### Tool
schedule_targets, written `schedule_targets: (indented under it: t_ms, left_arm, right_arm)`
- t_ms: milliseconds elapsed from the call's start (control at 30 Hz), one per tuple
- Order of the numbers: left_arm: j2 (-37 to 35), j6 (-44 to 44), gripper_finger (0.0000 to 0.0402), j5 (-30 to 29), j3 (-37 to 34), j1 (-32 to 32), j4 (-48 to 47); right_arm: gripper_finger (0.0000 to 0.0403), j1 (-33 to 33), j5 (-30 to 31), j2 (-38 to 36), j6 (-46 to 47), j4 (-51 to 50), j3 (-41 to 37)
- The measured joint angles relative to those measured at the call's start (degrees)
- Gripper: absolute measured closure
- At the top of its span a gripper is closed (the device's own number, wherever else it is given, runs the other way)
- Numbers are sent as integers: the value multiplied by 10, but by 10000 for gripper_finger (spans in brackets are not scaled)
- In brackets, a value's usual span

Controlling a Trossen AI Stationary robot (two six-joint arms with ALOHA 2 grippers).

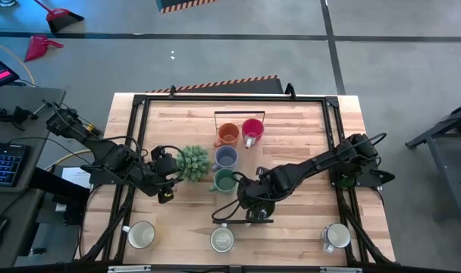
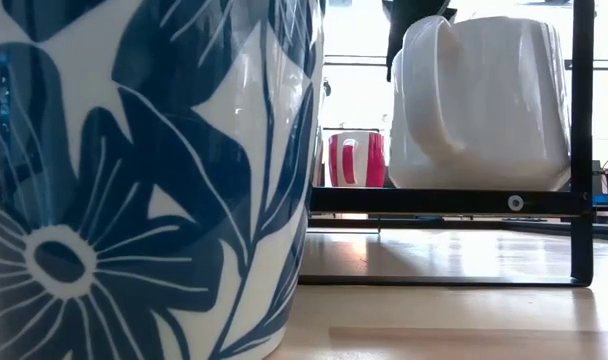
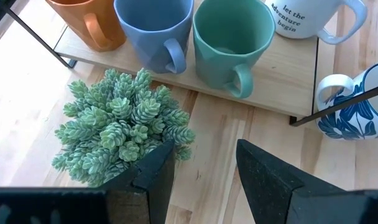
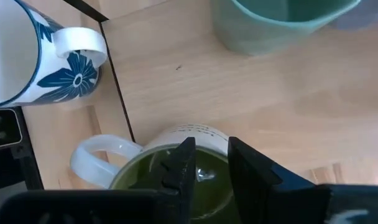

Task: Place coffee mugs
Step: Adjust the mugs on the shelf

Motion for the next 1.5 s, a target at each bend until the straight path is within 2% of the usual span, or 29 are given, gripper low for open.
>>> schedule_targets:
  t_ms: [200,367,533,633,867,1133,1333,1500]
  left_arm:
    - [0,0,241,0,0,0,0]
    - [0,0,241,0,0,0,0]
    - [0,0,241,0,0,0,0]
    - [0,0,241,0,0,0,0]
    - [0,5,241,0,0,0,-1]
    - [0,10,241,0,0,0,0]
    - [0,10,241,0,0,0,0]
    - [0,10,241,0,0,0,0]
  right_arm:
    - [323,-5,5,1,-17,52,0]
    - [323,-15,11,2,-37,38,32]
    - [323,-12,48,1,-50,-83,109]
    - [323,0,54,1,-40,-164,129]
    - [323,40,49,1,-33,-142,81]
    - [323,46,104,1,12,-139,41]
    - [323,32,103,1,7,-121,28]
    - [323,24,80,3,-24,-97,27]
